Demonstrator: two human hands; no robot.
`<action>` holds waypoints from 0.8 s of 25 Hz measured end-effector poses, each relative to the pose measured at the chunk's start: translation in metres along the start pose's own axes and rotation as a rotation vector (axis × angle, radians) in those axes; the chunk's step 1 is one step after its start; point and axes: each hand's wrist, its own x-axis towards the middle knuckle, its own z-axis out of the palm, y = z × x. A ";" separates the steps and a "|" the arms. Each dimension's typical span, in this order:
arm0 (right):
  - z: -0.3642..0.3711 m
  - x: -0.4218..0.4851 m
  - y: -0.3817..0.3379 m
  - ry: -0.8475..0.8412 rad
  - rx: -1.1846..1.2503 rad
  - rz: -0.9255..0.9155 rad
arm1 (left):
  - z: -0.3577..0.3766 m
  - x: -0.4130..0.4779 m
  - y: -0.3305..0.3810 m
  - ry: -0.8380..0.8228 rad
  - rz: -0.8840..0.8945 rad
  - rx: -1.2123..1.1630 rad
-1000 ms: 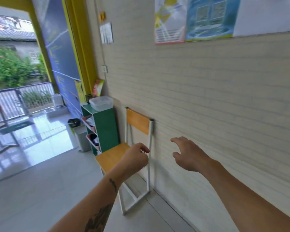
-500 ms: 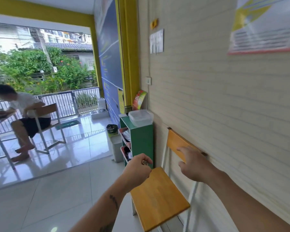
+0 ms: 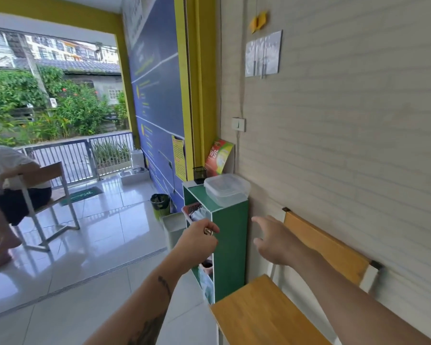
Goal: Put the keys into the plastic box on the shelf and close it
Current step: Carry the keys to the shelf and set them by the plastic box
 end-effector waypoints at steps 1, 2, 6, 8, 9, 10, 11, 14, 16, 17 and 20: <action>0.008 0.019 -0.009 -0.007 -0.001 -0.001 | -0.012 0.015 -0.004 0.002 0.013 0.008; 0.015 0.038 -0.016 -0.010 0.001 -0.003 | -0.023 0.029 -0.009 -0.001 0.032 0.028; 0.040 0.127 -0.037 -0.009 0.013 -0.017 | -0.061 0.108 -0.025 -0.010 0.063 0.073; 0.049 0.180 -0.039 0.009 0.004 -0.030 | -0.074 0.158 -0.033 0.004 0.075 0.111; 0.052 0.207 -0.039 0.011 0.006 -0.028 | -0.079 0.182 -0.035 0.010 0.074 0.128; 0.053 0.233 -0.039 0.012 0.005 -0.027 | -0.084 0.207 -0.037 0.007 0.079 0.149; 0.055 0.257 -0.039 0.007 0.002 -0.023 | -0.088 0.231 -0.039 -0.001 0.080 0.170; 0.057 0.328 -0.035 -0.022 -0.036 -0.002 | -0.097 0.301 -0.039 -0.010 0.089 0.193; 0.053 0.364 -0.032 -0.038 -0.059 0.021 | -0.100 0.341 -0.037 -0.015 0.092 0.222; 0.053 0.379 -0.030 -0.038 -0.071 0.029 | -0.100 0.360 -0.037 -0.024 0.095 0.229; 0.056 0.422 -0.019 -0.022 -0.105 0.077 | -0.094 0.424 -0.042 -0.092 0.121 0.242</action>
